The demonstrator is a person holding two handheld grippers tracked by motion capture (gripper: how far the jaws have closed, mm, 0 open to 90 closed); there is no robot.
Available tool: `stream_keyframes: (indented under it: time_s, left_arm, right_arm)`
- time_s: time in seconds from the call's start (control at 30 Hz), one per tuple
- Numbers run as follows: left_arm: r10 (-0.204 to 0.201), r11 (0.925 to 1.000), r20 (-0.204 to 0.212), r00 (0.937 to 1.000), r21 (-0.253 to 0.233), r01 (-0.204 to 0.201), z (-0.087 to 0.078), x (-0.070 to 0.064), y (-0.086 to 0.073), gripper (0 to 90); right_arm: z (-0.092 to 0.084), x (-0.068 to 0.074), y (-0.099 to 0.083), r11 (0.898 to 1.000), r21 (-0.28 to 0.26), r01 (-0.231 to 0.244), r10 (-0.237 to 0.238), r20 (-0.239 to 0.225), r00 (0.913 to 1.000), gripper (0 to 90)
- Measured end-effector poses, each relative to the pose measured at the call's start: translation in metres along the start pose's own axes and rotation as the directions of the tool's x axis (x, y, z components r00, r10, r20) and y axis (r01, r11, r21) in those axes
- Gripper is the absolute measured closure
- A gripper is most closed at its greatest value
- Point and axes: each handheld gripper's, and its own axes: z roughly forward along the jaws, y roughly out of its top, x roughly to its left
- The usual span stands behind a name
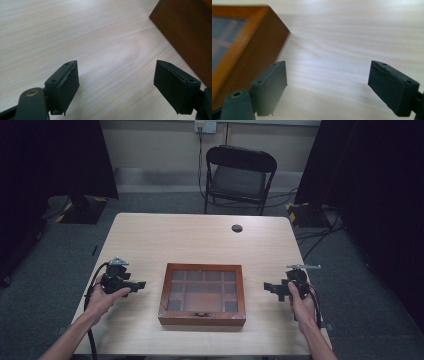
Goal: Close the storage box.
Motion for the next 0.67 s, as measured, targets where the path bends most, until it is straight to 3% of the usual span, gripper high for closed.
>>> stream_keyframes:
  time_s: [0.1,0.13,0.27,0.37,0.43,0.53,0.67]
  left_arm:
    - [0.01,0.9988,-0.025,0.9996,0.048,-0.008,0.007,-0.001,-0.006,18.6]
    - [0.03,0.9985,-0.056,0.998,0.047,-0.028,0.009,-0.002,-0.008,16.5]
    - [0.063,0.9977,-0.11,0.9919,0.031,-0.06,0.012,-0.007,-0.011,15.1]
    - [0.043,0.999,-0.131,0.9905,-0.01,-0.044,0.016,-0.009,-0.015,6.7]
    - [0.045,0.9979,-0.139,0.9893,-0.041,-0.051,0.019,-0.009,-0.018,2.2]
    - [0.052,0.9933,-0.119,0.9915,-0.097,-0.064,0.023,-0.007,-0.022,0.0]
    - [0.051,0.9932,-0.12,0.9914,-0.098,-0.063,0.023,-0.008,-0.022,0.0]
  right_arm:
    - [0.004,-0.003,-0.006,1.0,0.015,0.024,-0.025,0.11,0.9936,14.8]
    - [0.006,-0.003,-0.009,0.999,0.024,0.022,-0.025,0.138,0.9901,14.8]
    - [0.016,-0.007,-0.017,0.997,0.071,-0.013,0.0,0.184,0.9829,13.0]
    - [0.025,-0.001,-0.024,0.995,0.043,0.087,-0.096,0.279,0.9556,7.7]
    - [0.031,0.0,-0.028,0.993,0.009,0.114,-0.112,0.266,0.9573,0.0]
    - [0.035,0.001,-0.033,0.989,-0.066,0.129,-0.107,0.269,0.9573,0.0]
    - [0.036,0.001,-0.033,0.989,-0.066,0.13,-0.108,0.269,0.957,0.0]
